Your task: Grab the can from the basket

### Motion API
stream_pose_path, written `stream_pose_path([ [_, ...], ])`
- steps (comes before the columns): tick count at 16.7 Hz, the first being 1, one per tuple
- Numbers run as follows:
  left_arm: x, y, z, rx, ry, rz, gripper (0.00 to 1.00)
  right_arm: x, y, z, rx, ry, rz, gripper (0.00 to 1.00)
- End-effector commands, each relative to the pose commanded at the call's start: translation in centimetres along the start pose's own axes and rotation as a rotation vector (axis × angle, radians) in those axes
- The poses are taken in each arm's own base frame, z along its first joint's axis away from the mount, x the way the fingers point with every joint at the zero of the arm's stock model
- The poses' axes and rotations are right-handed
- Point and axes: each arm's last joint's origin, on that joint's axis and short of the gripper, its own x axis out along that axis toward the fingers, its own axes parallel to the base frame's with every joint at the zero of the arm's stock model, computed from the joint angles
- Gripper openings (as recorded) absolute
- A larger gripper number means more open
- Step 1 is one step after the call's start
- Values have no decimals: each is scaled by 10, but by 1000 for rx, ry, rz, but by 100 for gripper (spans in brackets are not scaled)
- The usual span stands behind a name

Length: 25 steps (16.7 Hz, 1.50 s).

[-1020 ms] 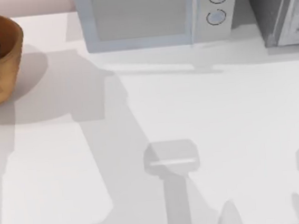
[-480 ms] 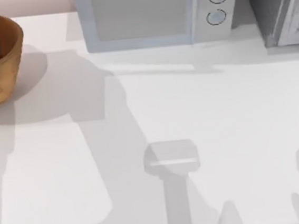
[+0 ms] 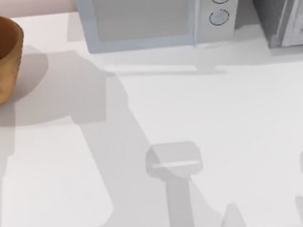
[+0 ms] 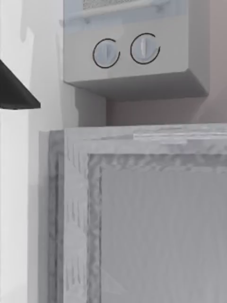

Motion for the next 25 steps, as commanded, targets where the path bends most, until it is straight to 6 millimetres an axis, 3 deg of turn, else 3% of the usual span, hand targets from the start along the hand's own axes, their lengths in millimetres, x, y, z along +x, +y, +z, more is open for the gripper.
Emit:
stream_pose_path([
  [3,0,0,0,0,0,0,0,0,0,0,0,0,0,100],
  [4,-20,-1,-5,-10,-17,7,0,0,0,0,0,0,0,100],
  [8,-35,-8,-9,-3,-38,19,0,0,0,0,0,0,0,100],
  [10,-58,-18,-15,9,-90,37,0,0,0,0,0,0,0,100],
  [13,-109,-40,-38,27,-218,69,0,0,0,0,0,0,0,100],
  [16,-172,-66,-84,52,-403,101,0,0,0,0,0,0,0,100],
  [19,-214,-86,-148,63,-590,115,0,0,0,0,0,0,0,100],
  [22,-231,-96,-221,57,-790,121,0,0,0,0,0,0,0,100],
  [25,-217,-100,-289,55,-976,111,0,0,0,0,0,0,0,100],
])
